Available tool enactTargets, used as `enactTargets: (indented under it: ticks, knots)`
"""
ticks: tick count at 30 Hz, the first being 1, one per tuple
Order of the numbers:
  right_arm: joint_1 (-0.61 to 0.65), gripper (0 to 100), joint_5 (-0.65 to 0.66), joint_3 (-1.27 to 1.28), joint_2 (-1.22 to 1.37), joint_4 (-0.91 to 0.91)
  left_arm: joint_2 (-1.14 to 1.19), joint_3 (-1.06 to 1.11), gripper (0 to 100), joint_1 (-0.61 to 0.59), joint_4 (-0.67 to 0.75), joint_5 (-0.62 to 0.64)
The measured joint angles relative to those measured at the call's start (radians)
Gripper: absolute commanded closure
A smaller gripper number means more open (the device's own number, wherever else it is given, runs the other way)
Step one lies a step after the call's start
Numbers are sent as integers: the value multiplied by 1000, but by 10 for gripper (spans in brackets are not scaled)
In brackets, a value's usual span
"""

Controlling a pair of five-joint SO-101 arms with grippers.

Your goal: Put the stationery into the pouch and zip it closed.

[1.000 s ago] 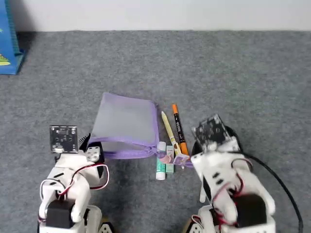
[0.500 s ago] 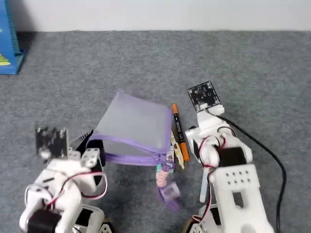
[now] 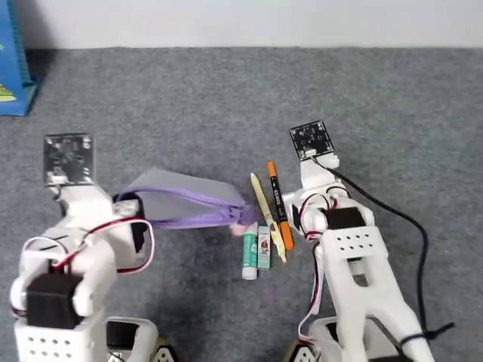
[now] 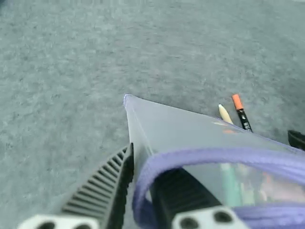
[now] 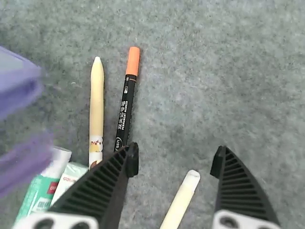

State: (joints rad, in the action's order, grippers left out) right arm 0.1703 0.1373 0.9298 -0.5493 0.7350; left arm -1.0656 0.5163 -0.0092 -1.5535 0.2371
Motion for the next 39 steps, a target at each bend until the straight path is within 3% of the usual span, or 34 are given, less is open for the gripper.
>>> enactTargets:
  ticks: [5, 17, 32, 39]
  knots:
    - [54, 758, 0, -104, 103, 3, 95, -133, 990, -3, -97, 0]
    - [140, 754, 0, -473, 526, 140, 140, -150, 990, -12, -124, 0]
    - [199, 757, 0, -548, 727, 140, 140, -150, 990, -14, -150, 0]
    - [198, 761, 0, -600, 812, 140, 140, -143, 990, -121, -149, 0]
